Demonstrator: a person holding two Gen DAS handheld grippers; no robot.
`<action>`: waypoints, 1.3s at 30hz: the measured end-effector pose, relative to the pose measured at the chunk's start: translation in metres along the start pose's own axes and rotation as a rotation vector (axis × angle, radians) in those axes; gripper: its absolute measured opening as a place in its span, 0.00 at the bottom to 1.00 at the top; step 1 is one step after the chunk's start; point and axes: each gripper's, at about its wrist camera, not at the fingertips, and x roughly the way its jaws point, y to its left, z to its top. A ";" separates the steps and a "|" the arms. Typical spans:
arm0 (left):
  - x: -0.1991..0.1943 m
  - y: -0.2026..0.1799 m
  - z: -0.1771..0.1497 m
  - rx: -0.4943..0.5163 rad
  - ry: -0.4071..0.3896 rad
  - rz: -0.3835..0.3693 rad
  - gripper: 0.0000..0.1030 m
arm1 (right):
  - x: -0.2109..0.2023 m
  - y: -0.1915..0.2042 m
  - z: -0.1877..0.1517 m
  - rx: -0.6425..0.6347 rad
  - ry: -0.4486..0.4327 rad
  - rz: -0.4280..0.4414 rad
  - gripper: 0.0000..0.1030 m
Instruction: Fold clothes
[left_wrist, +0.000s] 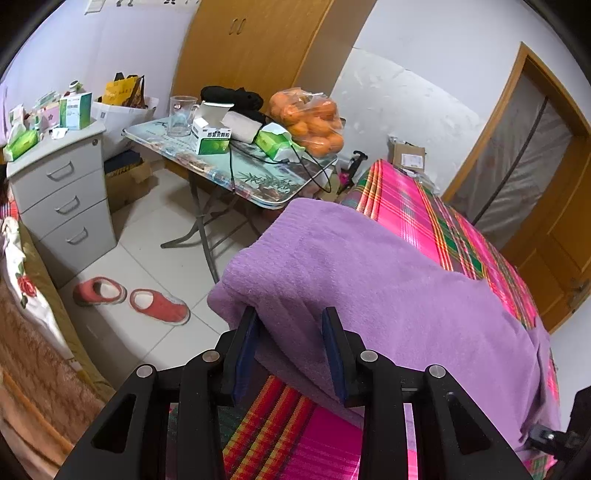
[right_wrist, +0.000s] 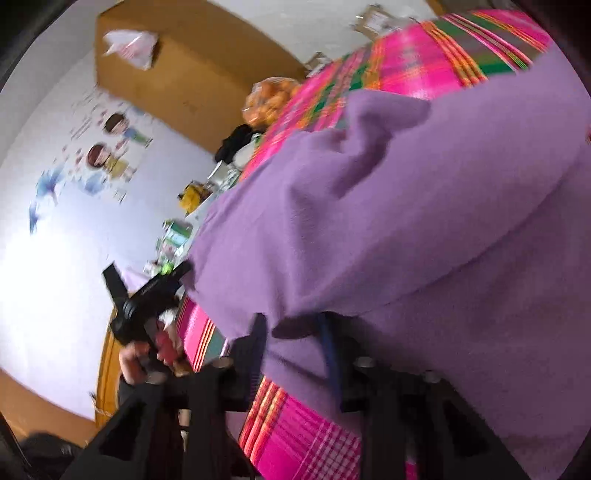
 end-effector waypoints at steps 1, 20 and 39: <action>0.000 0.000 0.000 0.000 0.000 -0.001 0.34 | 0.000 -0.004 0.000 0.018 -0.003 0.003 0.05; -0.007 0.004 -0.001 -0.004 -0.002 -0.005 0.34 | -0.015 -0.003 -0.026 -0.030 -0.007 0.036 0.03; 0.002 -0.042 -0.014 0.178 0.004 -0.028 0.34 | 0.003 -0.018 0.001 0.129 -0.011 0.074 0.00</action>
